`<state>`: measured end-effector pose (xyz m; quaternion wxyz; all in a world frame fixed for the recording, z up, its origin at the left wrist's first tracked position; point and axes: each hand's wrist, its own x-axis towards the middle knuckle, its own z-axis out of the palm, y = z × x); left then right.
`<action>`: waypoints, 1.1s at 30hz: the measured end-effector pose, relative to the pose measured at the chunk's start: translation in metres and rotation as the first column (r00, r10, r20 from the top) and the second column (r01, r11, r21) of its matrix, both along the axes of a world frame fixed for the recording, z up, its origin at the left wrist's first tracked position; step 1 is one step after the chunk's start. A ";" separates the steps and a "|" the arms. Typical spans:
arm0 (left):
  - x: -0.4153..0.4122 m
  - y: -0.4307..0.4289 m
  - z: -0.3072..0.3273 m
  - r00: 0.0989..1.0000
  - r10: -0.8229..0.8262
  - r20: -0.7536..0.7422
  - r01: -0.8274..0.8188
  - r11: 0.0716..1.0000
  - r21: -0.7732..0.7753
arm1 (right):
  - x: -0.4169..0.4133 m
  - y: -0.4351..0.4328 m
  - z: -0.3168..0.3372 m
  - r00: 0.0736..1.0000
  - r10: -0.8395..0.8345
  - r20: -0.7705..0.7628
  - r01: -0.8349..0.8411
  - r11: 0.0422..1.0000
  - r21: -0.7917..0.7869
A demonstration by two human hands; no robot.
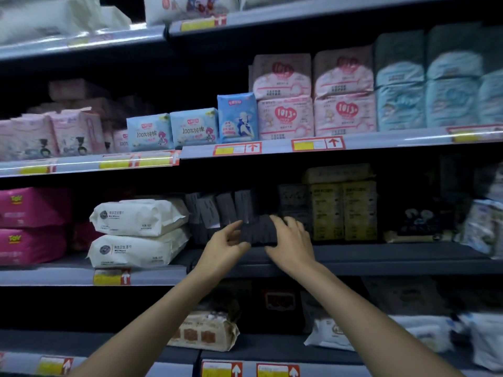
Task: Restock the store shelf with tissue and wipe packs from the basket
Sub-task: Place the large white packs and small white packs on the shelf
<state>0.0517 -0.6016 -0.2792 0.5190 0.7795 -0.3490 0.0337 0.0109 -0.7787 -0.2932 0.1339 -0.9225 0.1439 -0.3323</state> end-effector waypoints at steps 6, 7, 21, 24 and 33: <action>-0.021 0.009 -0.017 0.937 0.014 0.349 -0.139 0.932 0.335 | -0.049 -0.014 -0.004 0.992 -0.017 -0.123 0.009 0.998 -0.065; -0.023 0.009 -0.019 0.922 0.010 0.387 -0.171 0.907 0.384 | -0.058 -0.017 -0.004 0.991 -0.016 -0.133 0.006 0.997 -0.072; -0.072 -0.005 -0.073 0.837 -0.082 0.541 -0.248 0.825 0.508 | -0.168 -0.027 -0.084 0.960 0.004 -0.278 -0.014 0.999 -0.033; -0.082 -0.011 -0.100 0.842 -0.107 0.528 -0.216 0.830 0.514 | -0.184 -0.029 -0.112 0.937 0.022 -0.350 -0.030 0.999 -0.018; -0.114 -0.028 -0.240 0.882 -0.231 0.410 -0.091 0.771 0.631 | -0.232 -0.029 -0.240 0.756 0.097 -0.648 -0.101 0.994 0.031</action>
